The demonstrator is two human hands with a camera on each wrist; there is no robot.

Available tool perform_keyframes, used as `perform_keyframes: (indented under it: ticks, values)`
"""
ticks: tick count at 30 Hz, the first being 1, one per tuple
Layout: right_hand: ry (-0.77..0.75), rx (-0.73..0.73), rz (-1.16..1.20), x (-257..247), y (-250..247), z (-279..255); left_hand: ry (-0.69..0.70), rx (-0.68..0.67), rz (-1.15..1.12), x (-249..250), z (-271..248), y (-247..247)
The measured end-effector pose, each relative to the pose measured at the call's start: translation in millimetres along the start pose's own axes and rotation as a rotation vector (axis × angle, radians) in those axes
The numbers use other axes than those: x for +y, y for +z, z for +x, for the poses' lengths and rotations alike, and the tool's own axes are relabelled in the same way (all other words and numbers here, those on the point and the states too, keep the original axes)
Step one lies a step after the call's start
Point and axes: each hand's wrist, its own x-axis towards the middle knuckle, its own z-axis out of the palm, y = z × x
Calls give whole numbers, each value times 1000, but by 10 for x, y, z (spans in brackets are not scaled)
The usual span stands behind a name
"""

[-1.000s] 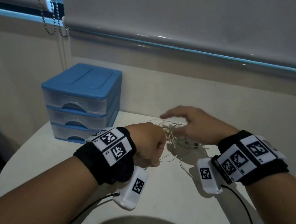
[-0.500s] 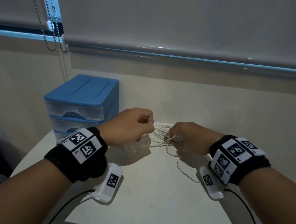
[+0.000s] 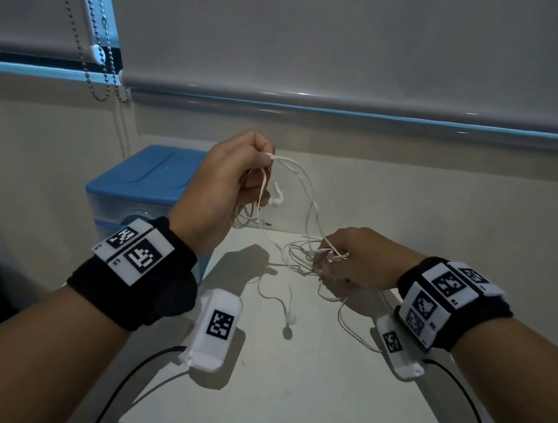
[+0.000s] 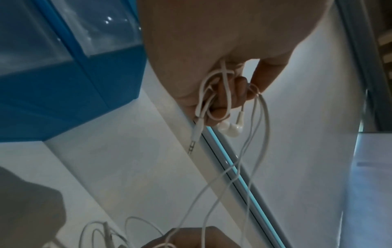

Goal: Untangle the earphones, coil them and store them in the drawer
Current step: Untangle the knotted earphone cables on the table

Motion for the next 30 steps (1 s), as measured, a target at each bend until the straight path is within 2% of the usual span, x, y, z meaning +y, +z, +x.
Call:
perform_keyframes:
  ticks: [5, 8, 11, 13, 15, 18, 23, 27, 30]
  values:
    - [-1, -44, -15, 3, -48, -33, -8, 88, 15, 41, 19, 1]
    - [-22, -82, 76, -17, -99, -65, -2, 63, 25, 68, 21, -2]
    - [-89, -18, 273, -67, -130, -72, 13, 10, 30, 87, 20, 19]
    - [-152, 73, 286, -105, -148, -54, 30, 6, 46, 98, 25, 33]
    - [-169, 138, 232, -117, -160, -30, 49, 35, 37, 130, 39, 19]
    - [-128, 146, 195, -63, -141, -10, 102, 123, -14, 234, 96, -47]
    - [-136, 174, 439, 12, -105, -20, 177, 200, -46, 367, 190, -99]
    - [-170, 184, 595, -34, -109, -40, 144, 250, 5, 355, 229, -86]
    - [-160, 236, 627, -65, -136, -42, 32, 307, 202, 288, 204, -101]
